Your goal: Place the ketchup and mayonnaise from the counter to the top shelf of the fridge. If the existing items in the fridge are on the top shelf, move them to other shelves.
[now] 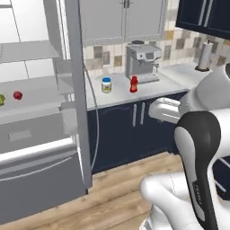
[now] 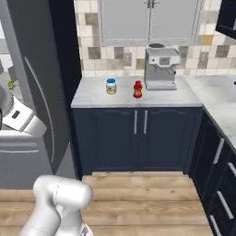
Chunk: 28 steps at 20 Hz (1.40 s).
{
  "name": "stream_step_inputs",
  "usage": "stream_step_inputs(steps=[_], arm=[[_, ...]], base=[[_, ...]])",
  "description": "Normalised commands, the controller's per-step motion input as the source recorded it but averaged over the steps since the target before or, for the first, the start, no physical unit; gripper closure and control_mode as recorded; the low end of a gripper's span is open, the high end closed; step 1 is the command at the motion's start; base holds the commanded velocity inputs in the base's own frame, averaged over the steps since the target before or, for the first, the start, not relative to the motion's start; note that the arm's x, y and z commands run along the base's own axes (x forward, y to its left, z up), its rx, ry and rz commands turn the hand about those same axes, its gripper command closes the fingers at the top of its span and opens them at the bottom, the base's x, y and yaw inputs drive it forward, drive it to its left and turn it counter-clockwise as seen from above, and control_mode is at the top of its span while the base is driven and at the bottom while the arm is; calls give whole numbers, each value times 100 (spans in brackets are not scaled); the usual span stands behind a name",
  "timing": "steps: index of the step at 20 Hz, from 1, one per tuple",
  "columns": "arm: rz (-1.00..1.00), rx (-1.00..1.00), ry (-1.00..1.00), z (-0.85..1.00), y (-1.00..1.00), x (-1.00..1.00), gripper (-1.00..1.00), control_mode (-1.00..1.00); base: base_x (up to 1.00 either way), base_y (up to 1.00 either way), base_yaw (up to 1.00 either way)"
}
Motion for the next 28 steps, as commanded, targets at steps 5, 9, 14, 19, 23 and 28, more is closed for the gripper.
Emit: stream_step_inputs(steps=[5, 9, 14, 19, 23, 28], arm=[[0, 0, 0, 0, 0, 0, -100, 100], [0, 0, 0, 0, 0, 0, -100, 100], [0, 0, 0, 0, 0, 0, -100, 100], [0, 0, 0, 0, 0, 0, -100, 100], [0, 0, 0, 0, 0, 0, -100, 100], [0, 0, 0, 0, 0, 0, -100, 100]], base=[[99, -78, -1], [96, -43, 13], [74, -11, 27], [58, 0, 27], [54, -5, 8], [52, 0, 1]])
